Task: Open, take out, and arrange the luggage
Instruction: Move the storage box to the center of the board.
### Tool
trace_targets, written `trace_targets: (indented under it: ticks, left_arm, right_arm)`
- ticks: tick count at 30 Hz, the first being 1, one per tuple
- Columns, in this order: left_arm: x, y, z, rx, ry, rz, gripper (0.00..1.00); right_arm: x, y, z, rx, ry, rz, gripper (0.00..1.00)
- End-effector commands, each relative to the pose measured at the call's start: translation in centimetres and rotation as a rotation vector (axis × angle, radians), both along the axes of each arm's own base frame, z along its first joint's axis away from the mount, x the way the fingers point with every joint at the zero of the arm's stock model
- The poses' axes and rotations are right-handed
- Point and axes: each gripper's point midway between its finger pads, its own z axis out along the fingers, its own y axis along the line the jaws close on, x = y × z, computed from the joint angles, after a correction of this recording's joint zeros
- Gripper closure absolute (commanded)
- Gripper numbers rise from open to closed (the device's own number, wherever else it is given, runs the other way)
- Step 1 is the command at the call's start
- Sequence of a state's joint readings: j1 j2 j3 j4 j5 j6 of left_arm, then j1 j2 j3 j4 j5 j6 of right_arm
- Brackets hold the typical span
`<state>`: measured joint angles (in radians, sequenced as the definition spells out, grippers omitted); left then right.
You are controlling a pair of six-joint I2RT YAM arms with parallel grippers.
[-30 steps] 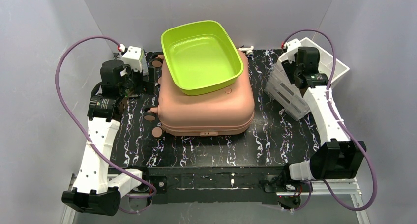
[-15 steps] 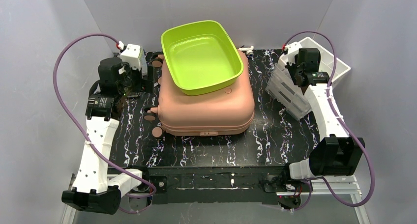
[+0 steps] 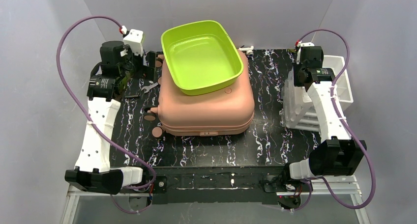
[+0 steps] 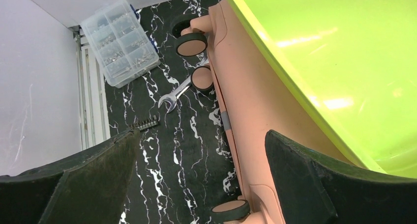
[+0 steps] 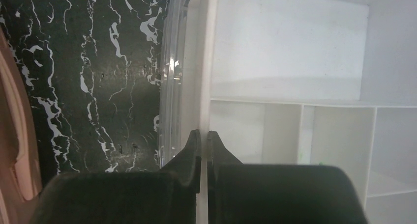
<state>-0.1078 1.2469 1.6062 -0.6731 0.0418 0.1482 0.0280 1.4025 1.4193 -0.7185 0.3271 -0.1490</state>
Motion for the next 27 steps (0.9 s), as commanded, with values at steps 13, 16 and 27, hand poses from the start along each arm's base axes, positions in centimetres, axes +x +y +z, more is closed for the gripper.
trace_targets:
  ticks: [13,16,27]
  left_arm:
    - [1.5,-2.4,0.4,-0.053,0.033,-0.050,0.02]
    - [2.2,-2.2,-0.6,-0.050,0.054,-0.021,0.02]
    - [4.4,3.9,-4.5,-0.071,0.137,0.309,0.02]
  right_arm:
    - [-0.6,-3.7,4.4,-0.143,-0.154,-0.193,0.99]
    - [-0.8,-3.9,4.4,-0.167,-0.150,-0.185,0.99]
    - [-1.2,3.6,11.7,0.105,-0.363,0.187,0.22]
